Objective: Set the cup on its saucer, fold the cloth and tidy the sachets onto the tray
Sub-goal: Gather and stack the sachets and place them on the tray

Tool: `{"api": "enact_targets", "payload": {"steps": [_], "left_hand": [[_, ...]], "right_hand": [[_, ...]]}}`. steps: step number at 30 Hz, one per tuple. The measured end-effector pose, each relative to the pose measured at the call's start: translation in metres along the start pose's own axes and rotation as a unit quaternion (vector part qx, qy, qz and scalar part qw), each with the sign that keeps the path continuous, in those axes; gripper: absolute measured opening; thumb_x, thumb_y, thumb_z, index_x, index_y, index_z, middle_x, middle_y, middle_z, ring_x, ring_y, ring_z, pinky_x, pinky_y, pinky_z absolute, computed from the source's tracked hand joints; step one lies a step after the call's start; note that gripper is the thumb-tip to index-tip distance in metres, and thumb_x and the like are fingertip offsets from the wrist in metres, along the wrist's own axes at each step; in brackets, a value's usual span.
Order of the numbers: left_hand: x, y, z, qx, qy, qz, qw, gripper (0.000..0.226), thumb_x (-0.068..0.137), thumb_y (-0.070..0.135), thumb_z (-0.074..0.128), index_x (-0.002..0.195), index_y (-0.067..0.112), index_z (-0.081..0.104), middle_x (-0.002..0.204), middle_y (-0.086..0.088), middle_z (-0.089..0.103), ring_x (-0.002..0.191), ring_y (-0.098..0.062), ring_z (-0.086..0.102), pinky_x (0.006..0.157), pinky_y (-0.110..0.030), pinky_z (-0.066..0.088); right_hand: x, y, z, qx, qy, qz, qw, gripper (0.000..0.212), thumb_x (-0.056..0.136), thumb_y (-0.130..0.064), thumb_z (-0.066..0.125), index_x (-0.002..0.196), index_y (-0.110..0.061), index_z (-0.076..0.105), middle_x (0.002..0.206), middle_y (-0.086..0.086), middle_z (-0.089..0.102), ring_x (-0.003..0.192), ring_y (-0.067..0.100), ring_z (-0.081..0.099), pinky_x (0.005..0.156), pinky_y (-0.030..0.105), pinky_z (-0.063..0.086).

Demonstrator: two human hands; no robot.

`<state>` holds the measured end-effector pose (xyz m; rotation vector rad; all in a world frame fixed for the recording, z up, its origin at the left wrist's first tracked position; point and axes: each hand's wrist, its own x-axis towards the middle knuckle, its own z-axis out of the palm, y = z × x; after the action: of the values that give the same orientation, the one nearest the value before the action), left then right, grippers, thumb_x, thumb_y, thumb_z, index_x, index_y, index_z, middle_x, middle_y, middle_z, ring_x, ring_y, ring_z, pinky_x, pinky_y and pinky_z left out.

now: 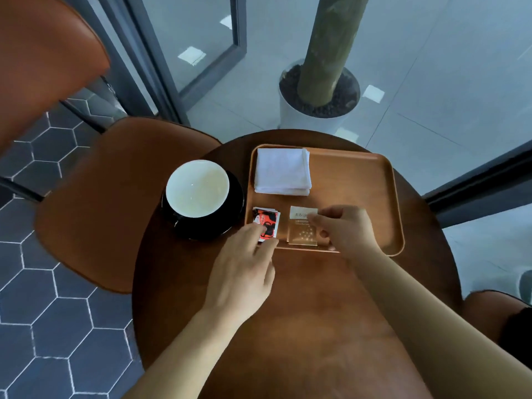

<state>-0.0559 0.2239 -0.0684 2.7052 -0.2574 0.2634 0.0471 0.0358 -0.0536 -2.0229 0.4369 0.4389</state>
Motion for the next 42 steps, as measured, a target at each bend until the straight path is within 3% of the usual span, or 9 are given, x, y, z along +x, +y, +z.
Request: {"api": "enact_targets", "payload": {"steps": [3,7,15,21,27,32,35,39,42], "left_hand": [[0.0,-0.012,0.006,0.012,-0.047,0.031,0.998,0.035,0.089,0.013,0.058,0.122,0.007,0.064,0.131,-0.014,0.058,0.13,-0.031,0.052,0.107,-0.043,0.046],[0.001,-0.015,0.012,0.017,-0.079,0.008,0.997,0.039,0.092,0.018,0.058,0.129,0.007,0.061,0.139,-0.016,0.055,0.135,-0.031,0.048,0.11,-0.047,0.043],[0.008,-0.013,0.014,0.016,-0.085,-0.013,0.996,0.037,0.089,0.016,0.062,0.125,0.007,0.063,0.134,-0.013,0.057,0.132,-0.029,0.049,0.105,-0.043,0.048],[0.006,-0.018,0.012,0.021,-0.07,-0.022,0.997,0.036,0.09,0.018,0.061,0.124,0.007,0.062,0.134,-0.013,0.056,0.131,-0.031,0.05,0.104,-0.044,0.049],[0.008,-0.017,0.015,0.023,-0.084,-0.026,0.996,0.034,0.09,0.018,0.062,0.121,0.006,0.065,0.134,-0.015,0.057,0.13,-0.031,0.05,0.099,-0.045,0.052],[0.006,-0.018,0.014,0.021,-0.085,-0.028,0.996,0.036,0.09,0.018,0.061,0.124,0.007,0.063,0.135,-0.016,0.055,0.131,-0.032,0.049,0.102,-0.045,0.051],[0.006,-0.019,0.014,0.015,-0.077,-0.032,0.996,0.038,0.09,0.017,0.063,0.126,0.006,0.063,0.134,-0.018,0.056,0.13,-0.033,0.051,0.102,-0.044,0.052],[0.005,-0.019,0.014,0.011,-0.076,-0.035,0.996,0.037,0.089,0.015,0.065,0.124,0.006,0.064,0.134,-0.018,0.057,0.13,-0.033,0.051,0.101,-0.046,0.052],[0.004,-0.02,0.013,0.011,-0.079,-0.033,0.996,0.036,0.088,0.016,0.065,0.124,0.007,0.064,0.134,-0.017,0.057,0.13,-0.033,0.052,0.101,-0.046,0.052]], "right_hand": [[0.004,0.006,0.008,-0.016,0.014,0.025,0.999,0.013,0.079,-0.026,0.08,0.072,-0.015,0.074,0.056,-0.004,0.07,0.05,0.018,0.063,0.063,0.051,0.06],[0.004,0.01,0.014,-0.006,0.028,0.022,0.999,0.011,0.081,-0.022,0.079,0.073,-0.017,0.072,0.062,-0.003,0.074,0.05,0.023,0.071,0.065,0.054,0.061],[0.005,0.003,0.023,-0.092,0.007,-0.053,0.994,0.012,0.087,-0.029,0.072,0.077,-0.023,0.069,0.06,-0.005,0.073,0.05,0.012,0.07,0.067,0.042,0.061],[0.005,0.006,0.016,-0.149,0.013,-0.086,0.985,0.011,0.085,-0.031,0.073,0.092,-0.024,0.069,0.072,-0.007,0.072,0.068,0.018,0.072,0.069,0.037,0.06],[0.001,0.006,0.021,-0.186,0.004,-0.12,0.975,0.014,0.081,-0.025,0.076,0.091,-0.027,0.066,0.068,-0.016,0.062,0.066,0.003,0.06,0.056,0.012,0.039],[-0.001,0.007,0.019,-0.176,-0.005,-0.134,0.975,0.017,0.083,-0.025,0.074,0.094,-0.031,0.063,0.068,-0.015,0.063,0.063,0.002,0.061,0.055,0.01,0.038],[-0.003,0.008,0.017,-0.198,-0.006,-0.159,0.967,0.029,0.081,-0.024,0.075,0.106,-0.031,0.064,0.067,-0.016,0.062,0.065,-0.005,0.059,0.056,0.006,0.037],[-0.008,0.01,0.022,-0.22,-0.025,-0.161,0.962,0.038,0.081,-0.027,0.076,0.116,-0.028,0.06,0.077,-0.014,0.07,0.078,0.011,0.068,0.07,0.027,0.052],[-0.01,0.011,0.023,-0.223,-0.011,-0.171,0.96,0.034,0.082,-0.025,0.074,0.112,-0.026,0.059,0.079,-0.012,0.071,0.079,0.013,0.068,0.072,0.031,0.054]]}}
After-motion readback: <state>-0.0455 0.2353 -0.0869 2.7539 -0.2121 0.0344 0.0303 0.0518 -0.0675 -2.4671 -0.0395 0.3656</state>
